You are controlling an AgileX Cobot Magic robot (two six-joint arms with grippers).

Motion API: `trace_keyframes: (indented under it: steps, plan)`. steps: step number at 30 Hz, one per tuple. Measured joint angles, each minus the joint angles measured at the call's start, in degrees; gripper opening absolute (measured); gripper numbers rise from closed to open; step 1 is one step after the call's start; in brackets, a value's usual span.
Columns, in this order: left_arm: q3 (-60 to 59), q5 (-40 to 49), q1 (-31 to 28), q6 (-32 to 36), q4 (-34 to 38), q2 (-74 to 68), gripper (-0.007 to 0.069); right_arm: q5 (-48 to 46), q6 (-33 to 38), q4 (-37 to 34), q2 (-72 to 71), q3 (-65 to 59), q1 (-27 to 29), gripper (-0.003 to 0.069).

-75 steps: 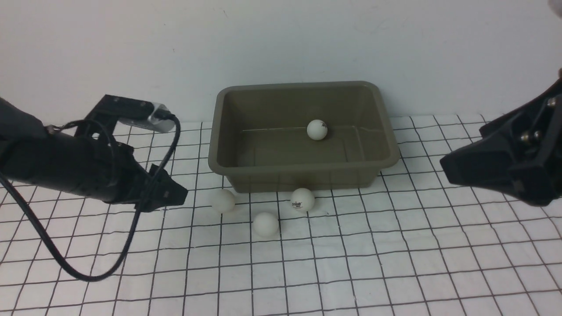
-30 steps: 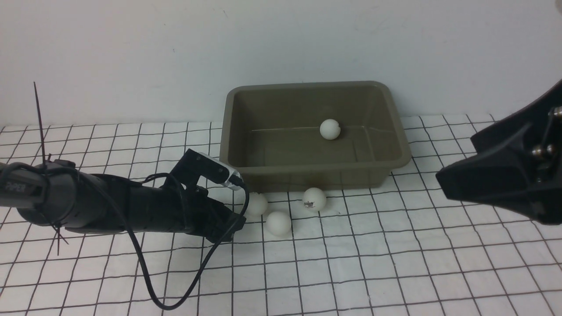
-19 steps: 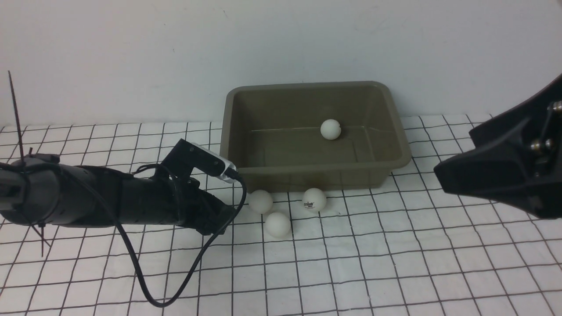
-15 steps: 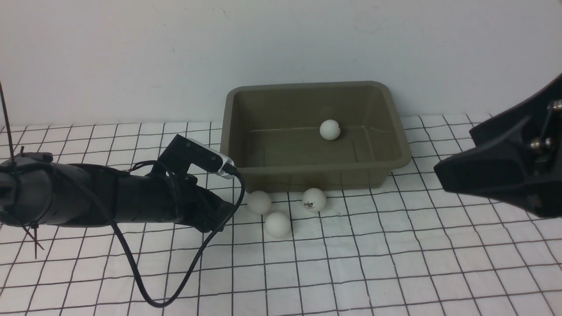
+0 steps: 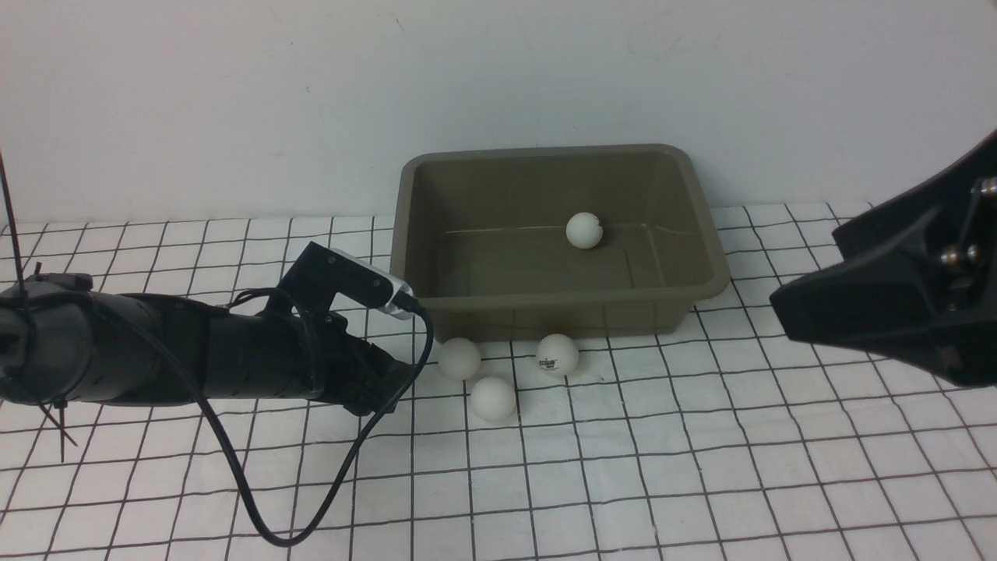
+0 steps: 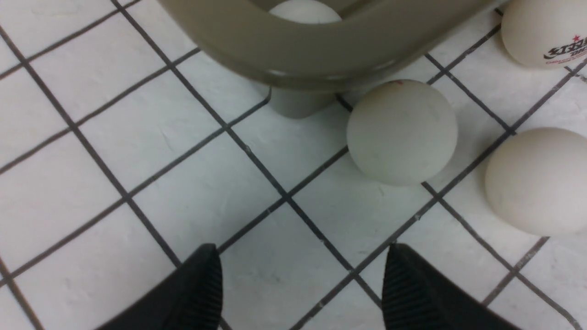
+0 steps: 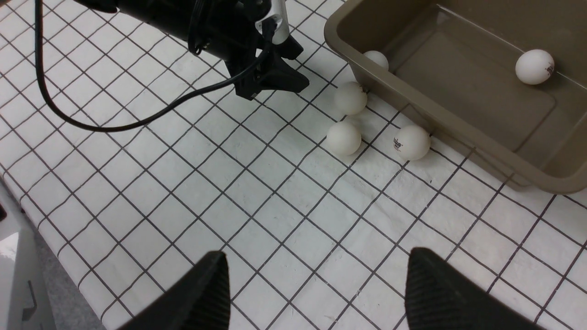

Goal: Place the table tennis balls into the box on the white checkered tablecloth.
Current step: 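Reach for and grasp a ping pong ball on the table beside the basket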

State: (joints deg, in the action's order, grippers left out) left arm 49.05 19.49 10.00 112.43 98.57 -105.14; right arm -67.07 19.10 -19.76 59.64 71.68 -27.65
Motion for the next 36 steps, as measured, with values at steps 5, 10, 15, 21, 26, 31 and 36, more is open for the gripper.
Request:
trace_keyframes:
  steps: [5, 10, 15, 21, 26, 31, 36]
  plan:
    - [0.0, 1.55, 0.0, 0.0, 0.0, 0.0, 0.0426, 0.18, 0.02, 0.18, 0.0, 0.0, 0.0, 0.0463]
    - [0.0, 2.63, 0.0, 0.0, 0.0, 0.0, 0.0426, 0.43, 0.07, 0.18, 0.0, 0.0, 0.0, 0.0463]
    - [0.12, 2.69, 0.0, 0.16, -0.2, 0.7, 0.0426, 0.43, 0.07, 0.18, 0.0, 0.0, 0.0, 0.0463]
    - [0.24, 2.69, 0.0, 0.19, -0.19, 4.53, 0.0426, 1.4, 0.07, 0.18, 0.0, 0.0, 0.0, 0.0463]
    - [0.24, 3.47, 0.0, -0.12, -0.19, 5.79, 0.0426, 2.16, 0.21, 0.18, 0.0, 0.0, 0.0, 0.0463]
    - [0.24, 7.55, 0.0, -1.55, -0.37, 5.79, 0.0426, 2.78, 0.25, 0.18, 0.0, 0.0, 0.0, 0.0463]
    - [0.24, 9.19, 0.0, -1.99, -0.44, 5.68, 0.0451, 2.78, 0.25, 0.18, 0.0, 0.0, 0.0, 0.0463]
